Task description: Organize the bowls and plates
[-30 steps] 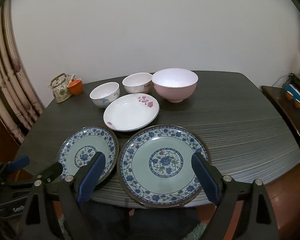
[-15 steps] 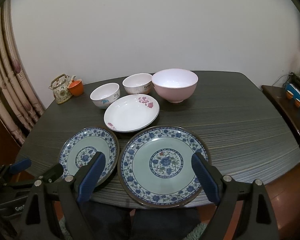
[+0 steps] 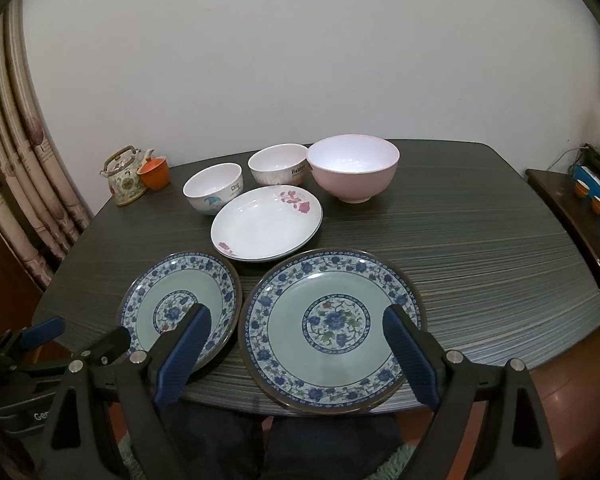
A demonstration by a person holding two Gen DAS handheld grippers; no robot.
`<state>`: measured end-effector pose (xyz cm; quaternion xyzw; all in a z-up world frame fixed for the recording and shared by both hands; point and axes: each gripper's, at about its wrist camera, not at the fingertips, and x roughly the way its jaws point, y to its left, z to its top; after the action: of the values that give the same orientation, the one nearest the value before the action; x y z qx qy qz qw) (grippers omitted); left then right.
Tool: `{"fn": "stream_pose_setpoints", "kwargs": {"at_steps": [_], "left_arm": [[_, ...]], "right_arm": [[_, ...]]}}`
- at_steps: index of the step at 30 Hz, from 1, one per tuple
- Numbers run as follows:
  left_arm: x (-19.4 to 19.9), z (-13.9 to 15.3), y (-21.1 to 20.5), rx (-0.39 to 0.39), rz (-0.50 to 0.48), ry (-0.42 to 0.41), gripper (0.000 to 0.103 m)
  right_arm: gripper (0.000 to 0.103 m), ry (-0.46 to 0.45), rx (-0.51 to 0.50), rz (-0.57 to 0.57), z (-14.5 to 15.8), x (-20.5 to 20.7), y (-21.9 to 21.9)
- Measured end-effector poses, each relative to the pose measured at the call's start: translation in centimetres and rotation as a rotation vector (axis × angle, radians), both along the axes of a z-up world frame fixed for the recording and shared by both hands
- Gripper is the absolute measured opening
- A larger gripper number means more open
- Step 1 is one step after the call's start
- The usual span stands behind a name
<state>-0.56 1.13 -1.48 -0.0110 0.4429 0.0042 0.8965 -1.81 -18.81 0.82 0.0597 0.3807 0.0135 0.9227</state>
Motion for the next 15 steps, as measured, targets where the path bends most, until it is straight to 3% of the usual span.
{"fn": "stream_pose_setpoints", "kwargs": {"at_steps": [15], "left_arm": [[0.11, -0.16, -0.02, -0.002, 0.0, 0.01, 0.102]], "right_arm": [[0.09, 0.001, 0.0, 0.003, -0.03, -0.03, 0.18]]}}
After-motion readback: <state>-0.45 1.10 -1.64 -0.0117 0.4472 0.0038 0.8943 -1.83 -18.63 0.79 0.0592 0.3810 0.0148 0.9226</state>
